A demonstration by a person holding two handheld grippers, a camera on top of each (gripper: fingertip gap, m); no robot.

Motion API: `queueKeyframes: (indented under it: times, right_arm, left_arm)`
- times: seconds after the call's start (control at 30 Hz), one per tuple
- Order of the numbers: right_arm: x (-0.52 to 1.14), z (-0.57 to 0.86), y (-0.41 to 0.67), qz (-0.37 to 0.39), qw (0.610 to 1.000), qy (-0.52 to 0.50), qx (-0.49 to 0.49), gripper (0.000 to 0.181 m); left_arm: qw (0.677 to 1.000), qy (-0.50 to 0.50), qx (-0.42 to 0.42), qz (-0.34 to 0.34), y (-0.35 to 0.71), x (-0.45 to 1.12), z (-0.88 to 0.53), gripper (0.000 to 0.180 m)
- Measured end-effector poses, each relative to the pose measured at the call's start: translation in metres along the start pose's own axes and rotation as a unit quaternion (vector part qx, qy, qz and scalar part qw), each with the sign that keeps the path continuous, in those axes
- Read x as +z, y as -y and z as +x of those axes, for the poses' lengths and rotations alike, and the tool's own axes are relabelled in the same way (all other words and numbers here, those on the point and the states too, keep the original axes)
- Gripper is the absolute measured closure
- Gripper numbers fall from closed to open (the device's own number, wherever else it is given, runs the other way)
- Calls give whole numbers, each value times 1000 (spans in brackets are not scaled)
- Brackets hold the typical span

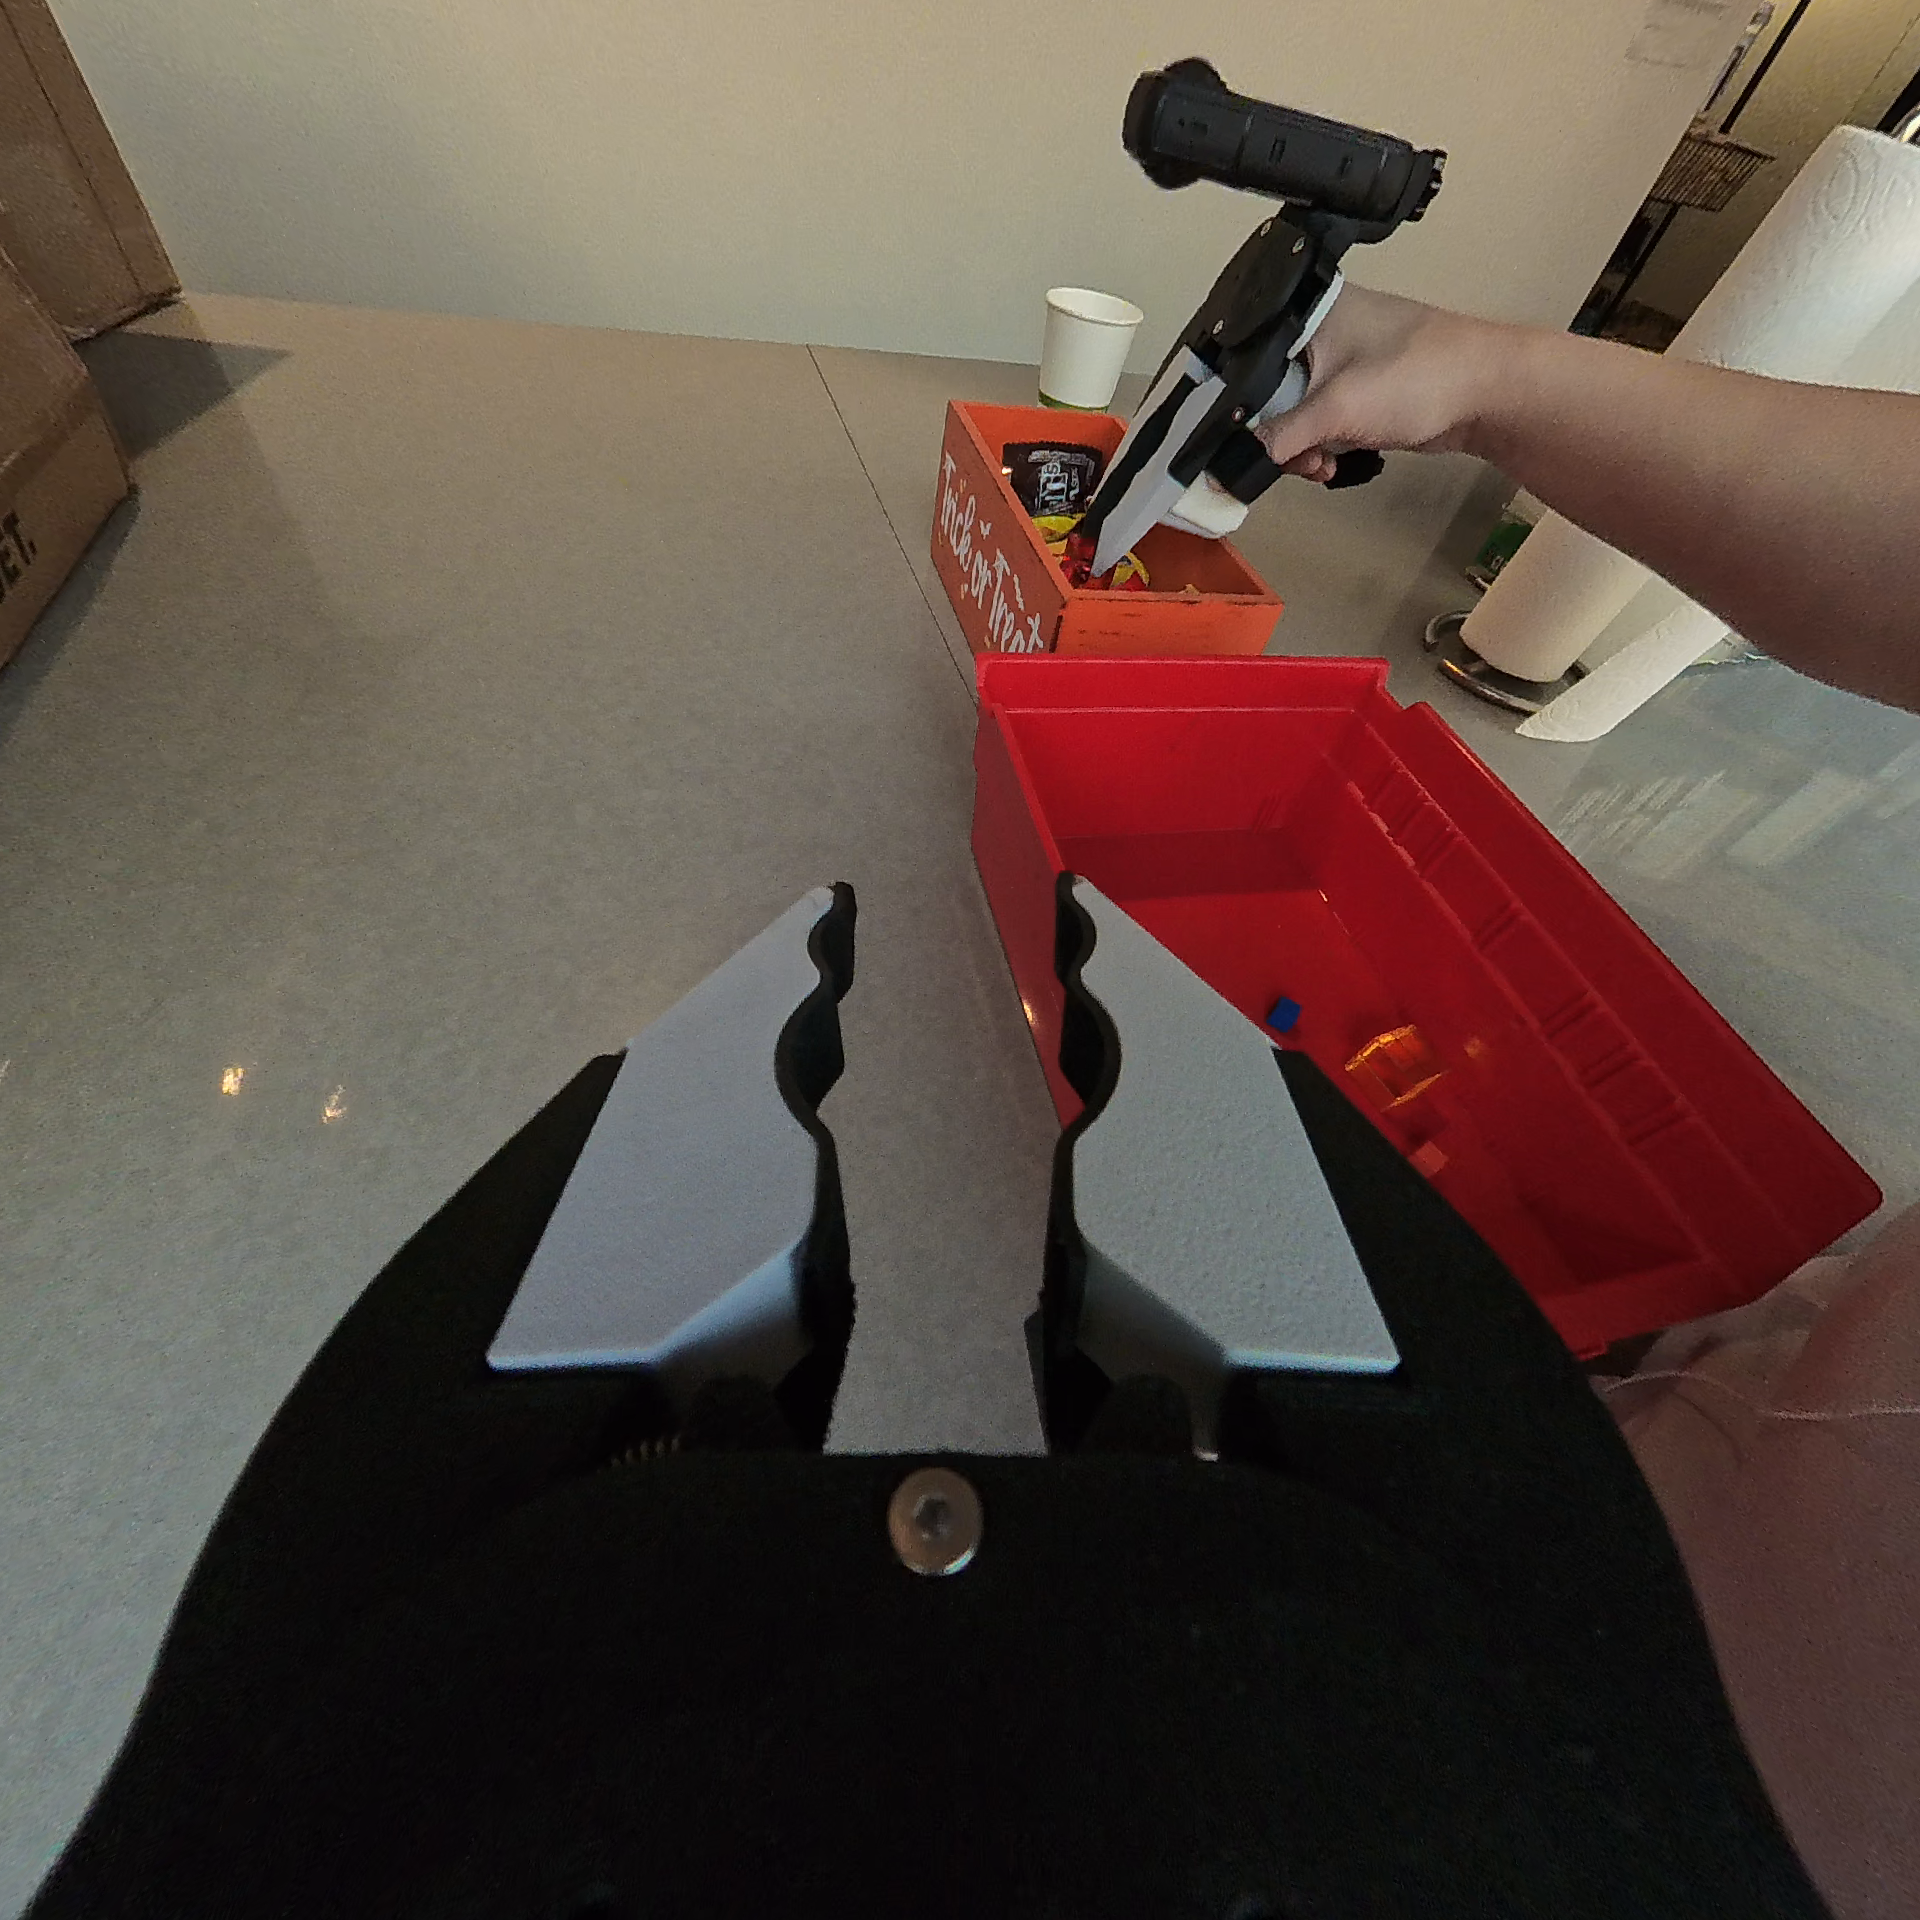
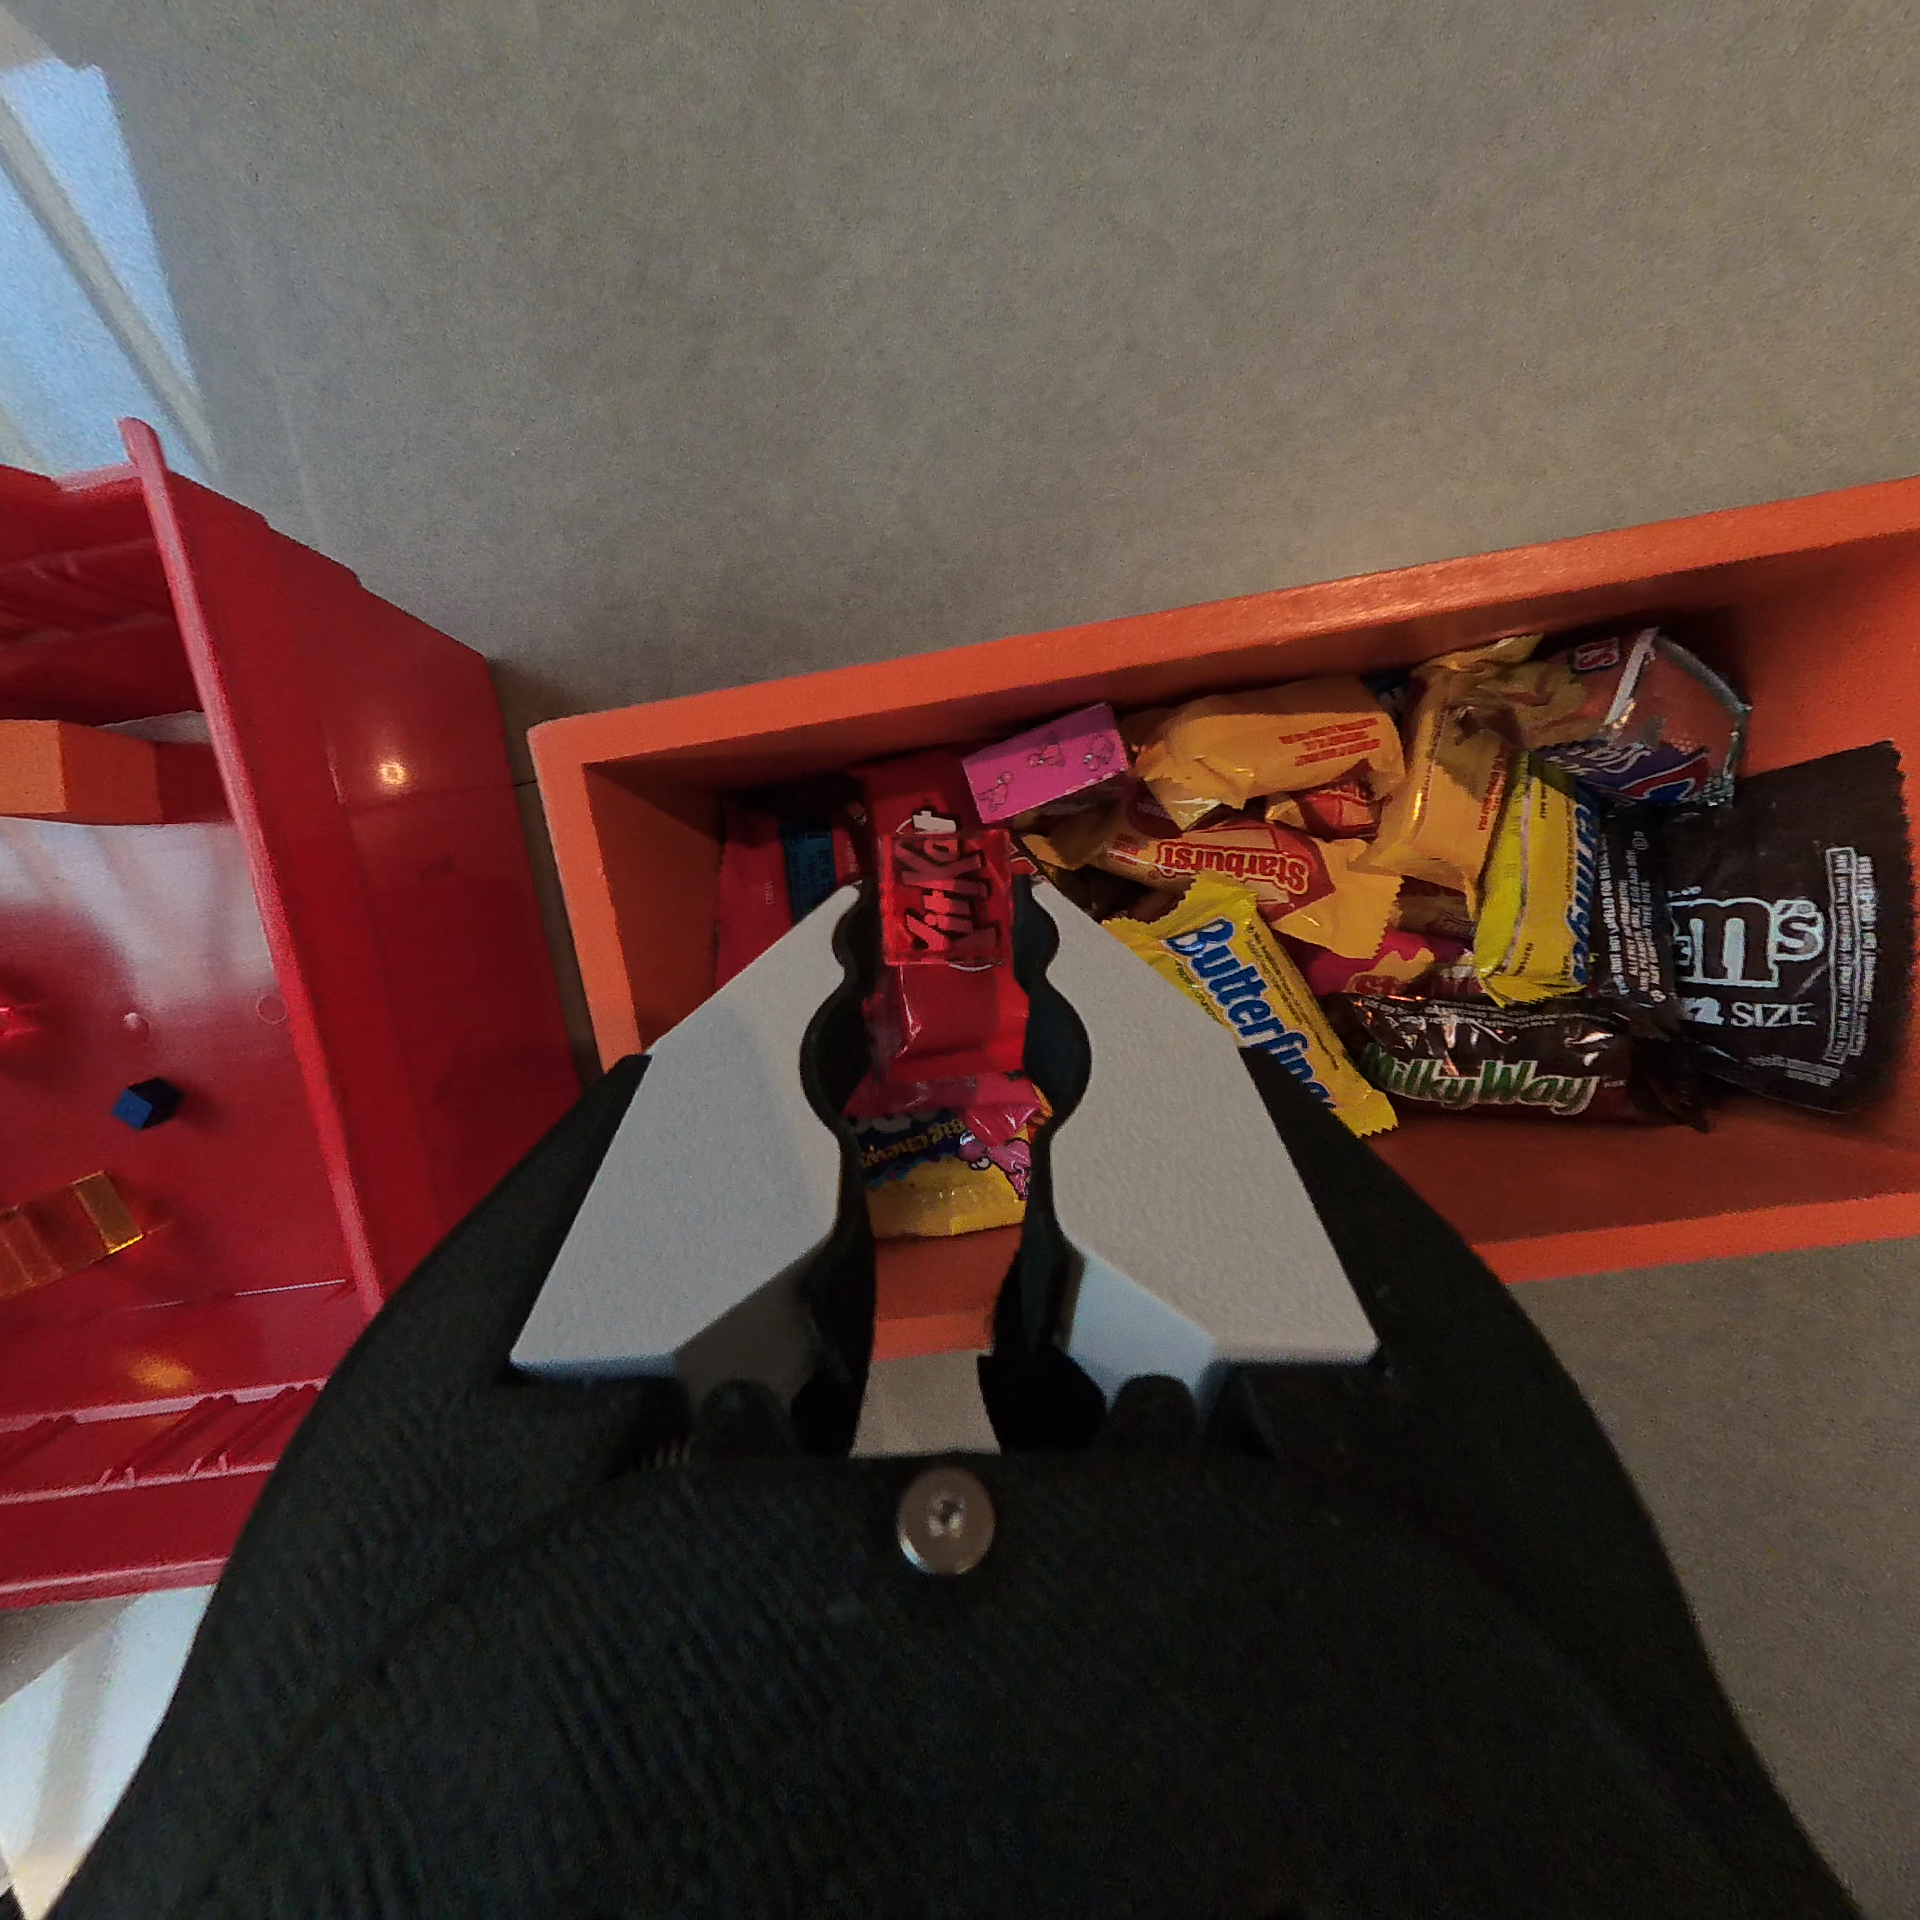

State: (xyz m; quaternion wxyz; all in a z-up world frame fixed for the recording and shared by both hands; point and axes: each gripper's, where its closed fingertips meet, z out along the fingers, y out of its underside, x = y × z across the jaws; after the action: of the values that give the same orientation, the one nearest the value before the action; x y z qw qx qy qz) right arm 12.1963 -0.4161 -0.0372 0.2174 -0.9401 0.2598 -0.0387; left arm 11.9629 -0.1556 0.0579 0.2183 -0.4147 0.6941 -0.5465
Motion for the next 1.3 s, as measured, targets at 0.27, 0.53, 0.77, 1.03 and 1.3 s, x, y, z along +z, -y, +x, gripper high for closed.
queueKeyframes:
  times: [0.27, 0.53, 0.77, 1.03, 1.3]
  right_arm:
    - [8, 2, -2, -9, 1000, -10, -14, 157]
    - [12, 6, 0, -10, 1000, -9, -11, 157]
    - [-3, 10, 8, 39, 999, -26, -11, 141]
    - [-82, -93, 48, 236, 968, 21, -83, 147]
    - [8, -239, 14, 152, 980, 33, -122, 131]
  left_arm:
    - [1000, -3, 1, -6, -2, 1, 2, 143]
    - [1000, -4, 4, -15, -3, 3, 4, 144]
    - [1000, 1, 4, -17, -3, 1, 2, 143]
    - [1000, 17, -4, -12, -7, -7, -5, 144]
    - [1000, 22, -11, 11, -6, -19, -4, 144]
